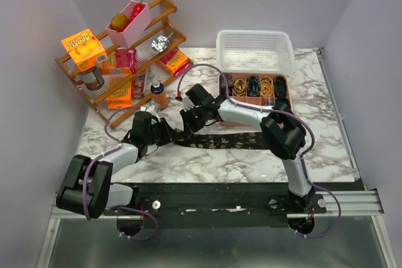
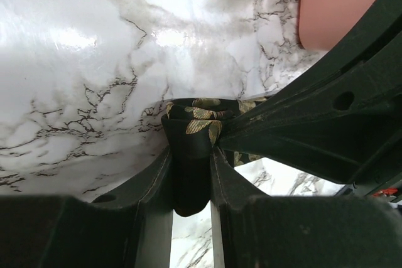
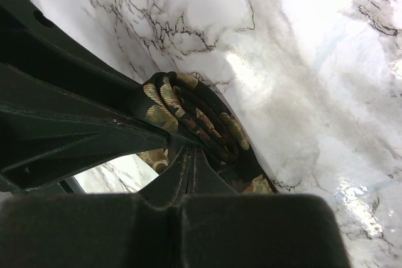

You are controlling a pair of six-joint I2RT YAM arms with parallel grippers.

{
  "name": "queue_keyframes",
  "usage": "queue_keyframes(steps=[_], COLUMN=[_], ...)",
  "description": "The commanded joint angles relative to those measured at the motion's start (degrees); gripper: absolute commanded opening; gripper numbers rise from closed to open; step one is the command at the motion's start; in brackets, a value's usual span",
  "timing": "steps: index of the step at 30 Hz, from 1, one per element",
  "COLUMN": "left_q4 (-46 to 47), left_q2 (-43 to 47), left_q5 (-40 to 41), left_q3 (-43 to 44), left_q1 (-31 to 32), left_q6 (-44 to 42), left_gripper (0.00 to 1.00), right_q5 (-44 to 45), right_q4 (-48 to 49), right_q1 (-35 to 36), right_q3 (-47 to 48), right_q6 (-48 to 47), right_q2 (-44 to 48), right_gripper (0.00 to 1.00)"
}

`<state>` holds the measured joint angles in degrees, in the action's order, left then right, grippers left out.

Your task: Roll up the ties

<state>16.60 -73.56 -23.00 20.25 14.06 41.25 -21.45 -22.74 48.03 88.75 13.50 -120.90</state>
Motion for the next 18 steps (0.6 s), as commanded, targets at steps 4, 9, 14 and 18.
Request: queue_keyframes(steps=[4, 9, 14, 18], left_q4=[-13.25, -20.1, -24.07, -26.7], left_q2=[4.82, 5.36, 3.51, 2.54], left_q5=[9.28, 13.68, 18.43, 22.12], left_q3=[4.88, 9.01, 12.96, 15.17], left_q1=[2.01, 4.04, 7.38, 10.36], left_q6=[-6.01, -7.76, -8.12, -8.03], left_gripper=[0.23, 0.2, 0.19, 0.18], right_q5=[2.73, 1.59, 0.19, -0.78], right_q4=[-2.57, -2.66, -2.83, -2.83], right_q1=[-0.39, -0.39, -0.31, -0.31], right_q3=[1.25, 2.3, 3.27, 3.97], right_q6=[-0.49, -0.14, 0.74, 1.18], right_q2=[-1.62, -2.76, -4.34, -5.31], right_gripper=[0.01, 0.01, 0.01, 0.01])
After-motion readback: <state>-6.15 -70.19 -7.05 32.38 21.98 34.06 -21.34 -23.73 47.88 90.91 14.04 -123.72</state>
